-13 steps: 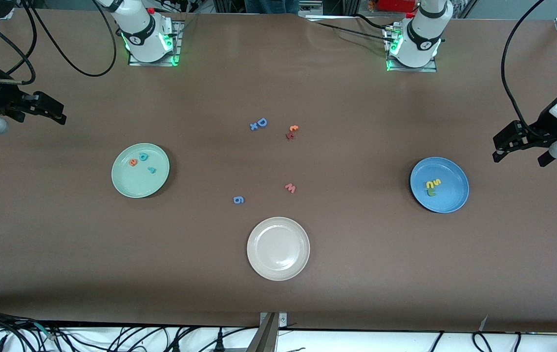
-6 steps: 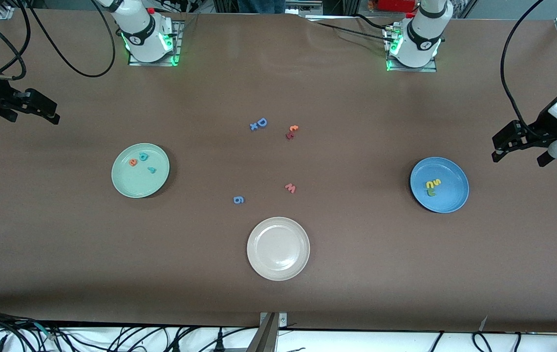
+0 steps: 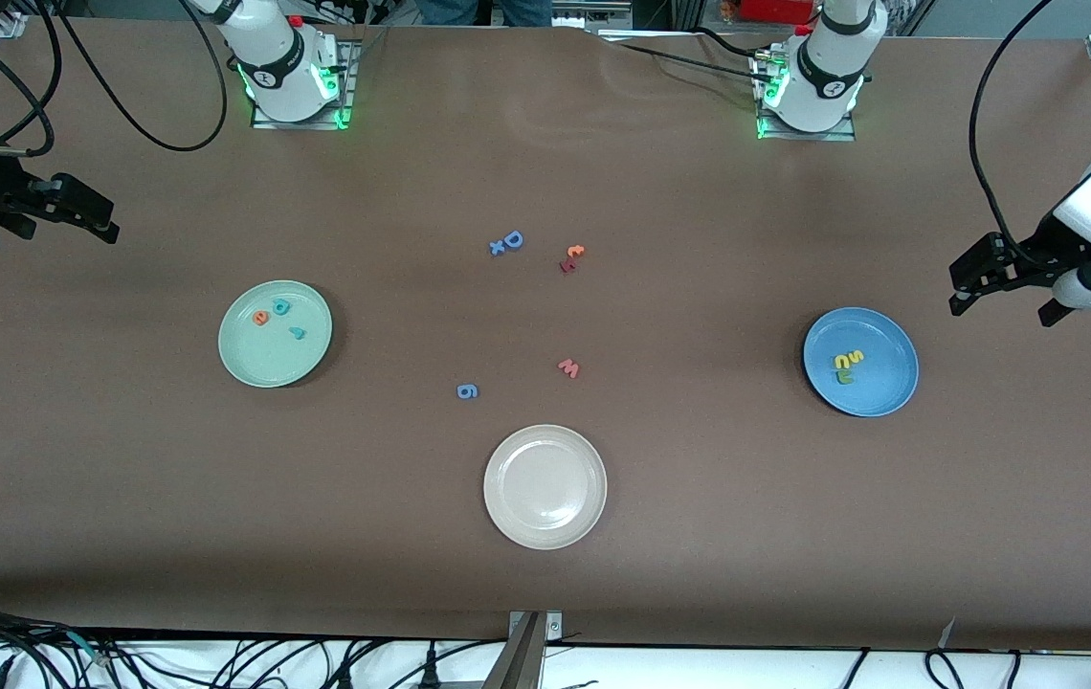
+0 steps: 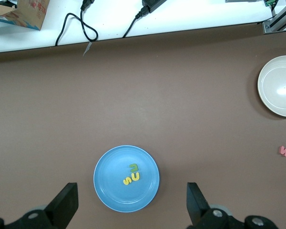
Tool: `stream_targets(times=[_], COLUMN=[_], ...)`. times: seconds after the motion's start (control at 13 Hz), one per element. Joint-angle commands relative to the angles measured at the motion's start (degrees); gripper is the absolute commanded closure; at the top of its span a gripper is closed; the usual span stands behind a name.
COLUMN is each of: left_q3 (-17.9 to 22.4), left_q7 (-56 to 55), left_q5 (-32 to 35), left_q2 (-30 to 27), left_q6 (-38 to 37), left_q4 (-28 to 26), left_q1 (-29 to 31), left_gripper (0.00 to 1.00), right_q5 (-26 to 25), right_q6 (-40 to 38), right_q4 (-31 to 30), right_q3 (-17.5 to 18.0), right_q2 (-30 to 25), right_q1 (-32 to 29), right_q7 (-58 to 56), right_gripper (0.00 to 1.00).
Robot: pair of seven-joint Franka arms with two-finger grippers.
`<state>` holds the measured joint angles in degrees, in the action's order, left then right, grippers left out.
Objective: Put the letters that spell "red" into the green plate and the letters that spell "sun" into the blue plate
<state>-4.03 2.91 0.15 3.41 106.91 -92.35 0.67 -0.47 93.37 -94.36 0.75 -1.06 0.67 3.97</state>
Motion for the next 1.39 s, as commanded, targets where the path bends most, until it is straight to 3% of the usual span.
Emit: stream_targets(times=[0.0, 0.54, 1.31], left_q3=[7.2, 4.8, 4.8], left_q7=[0.4, 0.4, 0.4], left_q5=[1.3, 1.3, 1.3], left_q2=[0.6, 0.6, 0.6], left_q6=[-0.8, -0.8, -0.8], left_q4=[1.8, 1.8, 1.9], left_q1=[-5.6, -3.2, -3.4], left_gripper=[0.00, 0.00, 0.00], right_q5=[-0.2, -0.2, 2.0], right_q6=[-0.8, -0.9, -1.0], right_q4=[1.3, 1.3, 1.7], right_q3=[0.0, 0.0, 0.0], right_q2=[0.5, 0.4, 0.4], right_q1=[0.0, 0.0, 0.1], right_q7=[-0.5, -0.6, -0.9], right_gripper=[0.00, 0.00, 0.00])
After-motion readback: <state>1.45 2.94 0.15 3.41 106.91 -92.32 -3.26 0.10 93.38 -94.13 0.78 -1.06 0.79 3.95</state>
